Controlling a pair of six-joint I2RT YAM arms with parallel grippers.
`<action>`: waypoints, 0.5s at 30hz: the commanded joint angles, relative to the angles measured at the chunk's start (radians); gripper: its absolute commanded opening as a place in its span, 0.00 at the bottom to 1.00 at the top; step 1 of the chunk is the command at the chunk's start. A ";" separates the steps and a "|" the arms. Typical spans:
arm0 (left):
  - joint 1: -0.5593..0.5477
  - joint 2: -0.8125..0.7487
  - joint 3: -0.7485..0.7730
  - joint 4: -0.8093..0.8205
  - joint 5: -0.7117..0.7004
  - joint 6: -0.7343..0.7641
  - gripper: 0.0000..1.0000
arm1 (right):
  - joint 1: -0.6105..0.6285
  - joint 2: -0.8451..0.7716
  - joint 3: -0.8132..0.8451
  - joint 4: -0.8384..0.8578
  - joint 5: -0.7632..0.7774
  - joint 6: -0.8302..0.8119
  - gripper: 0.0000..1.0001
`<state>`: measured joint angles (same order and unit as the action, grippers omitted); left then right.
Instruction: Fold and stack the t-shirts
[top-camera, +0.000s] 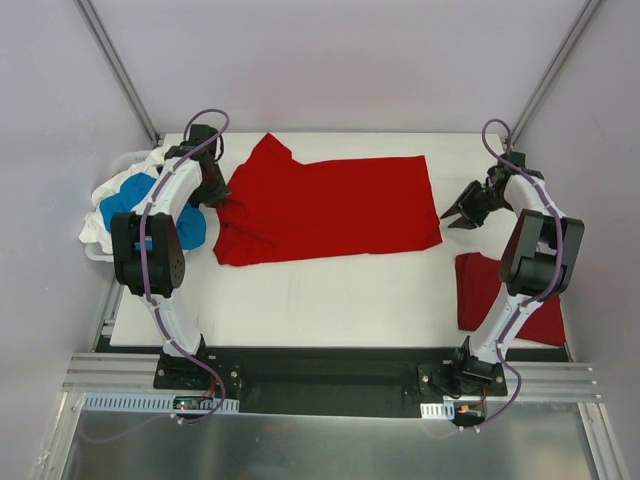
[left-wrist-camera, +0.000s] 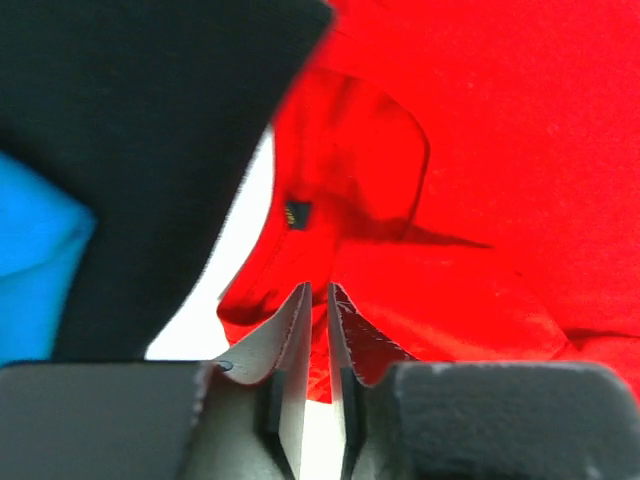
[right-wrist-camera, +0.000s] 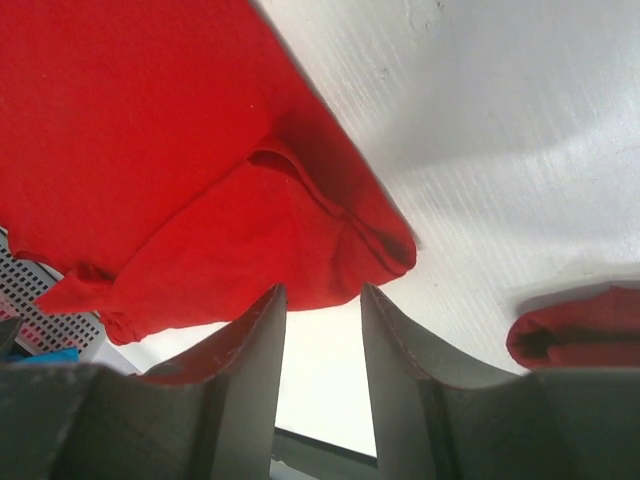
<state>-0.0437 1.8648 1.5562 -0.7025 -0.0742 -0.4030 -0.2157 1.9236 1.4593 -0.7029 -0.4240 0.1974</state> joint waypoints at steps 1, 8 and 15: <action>0.011 -0.007 0.067 -0.048 -0.085 0.000 0.15 | 0.007 -0.021 0.001 -0.018 -0.019 -0.007 0.37; 0.005 -0.032 0.070 -0.065 -0.046 -0.025 0.64 | 0.016 -0.008 0.033 -0.035 -0.049 -0.003 0.39; -0.051 -0.058 -0.036 -0.058 -0.032 -0.066 0.62 | 0.025 0.046 0.090 -0.046 -0.047 -0.013 0.49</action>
<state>-0.0658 1.8565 1.5726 -0.7338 -0.1284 -0.4313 -0.1989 1.9347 1.4784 -0.7212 -0.4538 0.1967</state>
